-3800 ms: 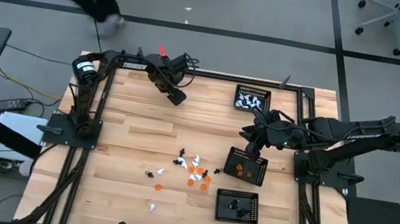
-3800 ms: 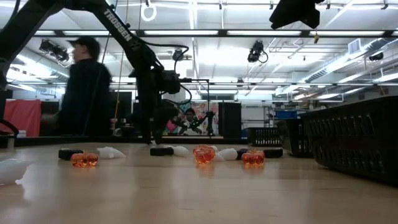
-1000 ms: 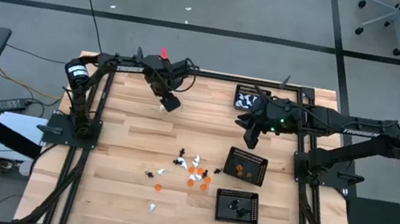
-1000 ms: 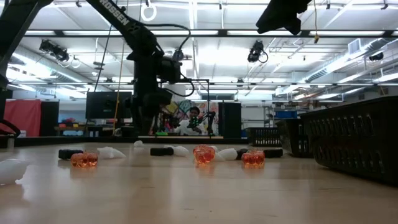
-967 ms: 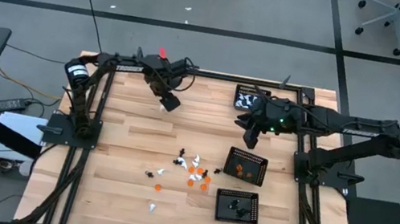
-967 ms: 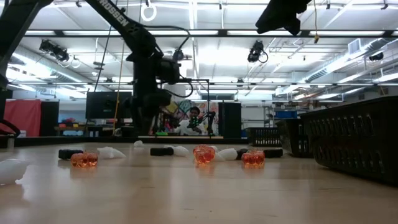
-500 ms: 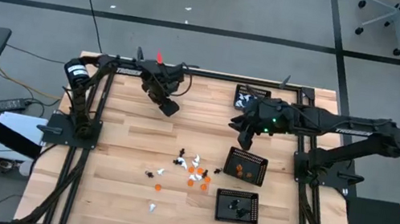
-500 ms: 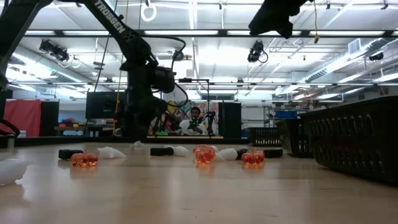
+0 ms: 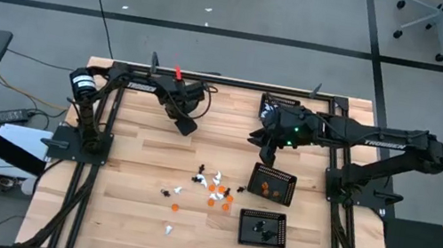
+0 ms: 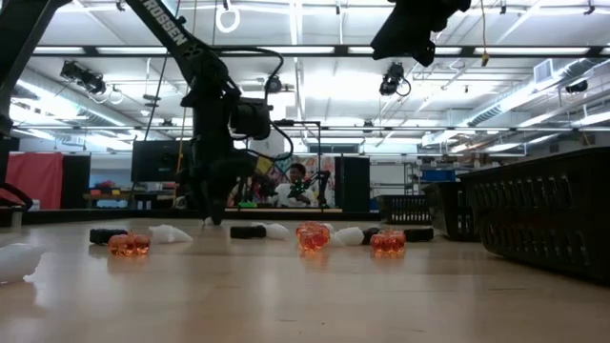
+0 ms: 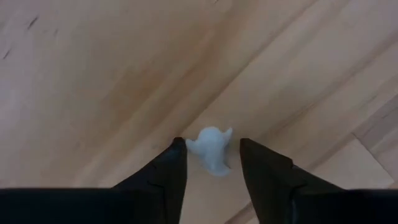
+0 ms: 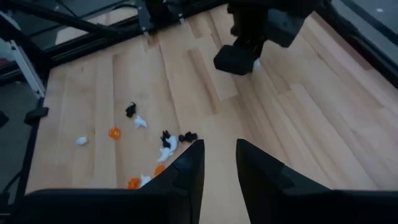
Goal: Sort Halloween decoration
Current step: Put the white ghost toy into the top black bin
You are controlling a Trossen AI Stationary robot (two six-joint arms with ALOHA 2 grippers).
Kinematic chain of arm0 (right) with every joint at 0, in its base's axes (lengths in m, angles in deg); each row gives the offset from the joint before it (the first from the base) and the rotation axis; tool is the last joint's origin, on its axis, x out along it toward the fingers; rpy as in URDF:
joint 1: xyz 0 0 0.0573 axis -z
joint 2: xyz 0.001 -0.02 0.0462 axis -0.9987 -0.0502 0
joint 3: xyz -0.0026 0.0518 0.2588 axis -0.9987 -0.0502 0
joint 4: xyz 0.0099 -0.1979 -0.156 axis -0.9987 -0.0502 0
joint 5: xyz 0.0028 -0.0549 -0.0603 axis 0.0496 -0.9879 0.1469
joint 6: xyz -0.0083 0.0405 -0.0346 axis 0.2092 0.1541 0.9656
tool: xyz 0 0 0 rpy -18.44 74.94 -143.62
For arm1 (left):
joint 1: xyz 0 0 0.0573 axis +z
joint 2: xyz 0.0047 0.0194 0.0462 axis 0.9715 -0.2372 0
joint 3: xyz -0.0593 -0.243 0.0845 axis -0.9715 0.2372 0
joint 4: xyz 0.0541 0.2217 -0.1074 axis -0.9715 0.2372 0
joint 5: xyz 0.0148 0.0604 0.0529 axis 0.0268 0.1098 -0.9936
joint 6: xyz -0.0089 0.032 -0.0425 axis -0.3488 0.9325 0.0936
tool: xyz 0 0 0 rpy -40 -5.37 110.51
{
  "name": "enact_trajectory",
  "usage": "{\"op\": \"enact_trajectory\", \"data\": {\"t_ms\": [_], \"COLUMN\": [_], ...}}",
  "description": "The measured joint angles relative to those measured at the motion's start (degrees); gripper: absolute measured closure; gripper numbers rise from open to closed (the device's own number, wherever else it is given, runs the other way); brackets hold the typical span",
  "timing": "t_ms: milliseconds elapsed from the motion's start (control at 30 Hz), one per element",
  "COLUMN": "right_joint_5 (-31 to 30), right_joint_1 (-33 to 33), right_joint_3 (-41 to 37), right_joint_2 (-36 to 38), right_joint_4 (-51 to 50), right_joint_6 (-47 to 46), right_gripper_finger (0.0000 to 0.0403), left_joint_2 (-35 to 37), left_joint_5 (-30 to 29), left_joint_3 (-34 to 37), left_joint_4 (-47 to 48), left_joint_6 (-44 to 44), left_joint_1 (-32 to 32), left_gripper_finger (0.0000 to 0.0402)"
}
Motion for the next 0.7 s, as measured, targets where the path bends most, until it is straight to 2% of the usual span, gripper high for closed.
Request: {"op": "enact_trajectory", "data": {"t_ms": [433,700], "right_joint_5": [0.9,0.8], "right_joint_1": [0.8,0.8], "right_joint_3": [0.0,0.0], "right_joint_2": [-0.2,-0.2], "right_joint_4": [0.3,-0.3], "right_joint_6": [-0.1,-0.1], "right_gripper_finger": [0.0310,0.0320], "left_joint_2": [-0.2,0.0], "left_joint_5": [0.3,2.2], "left_joint_3": [0.1,0.0], "left_joint_4": [-0.8,-3.4], "left_joint_6": [1.7,3.0], "left_joint_1": [-2.1,-2.2], "left_gripper_finger": [0.0359,0.0385]}}
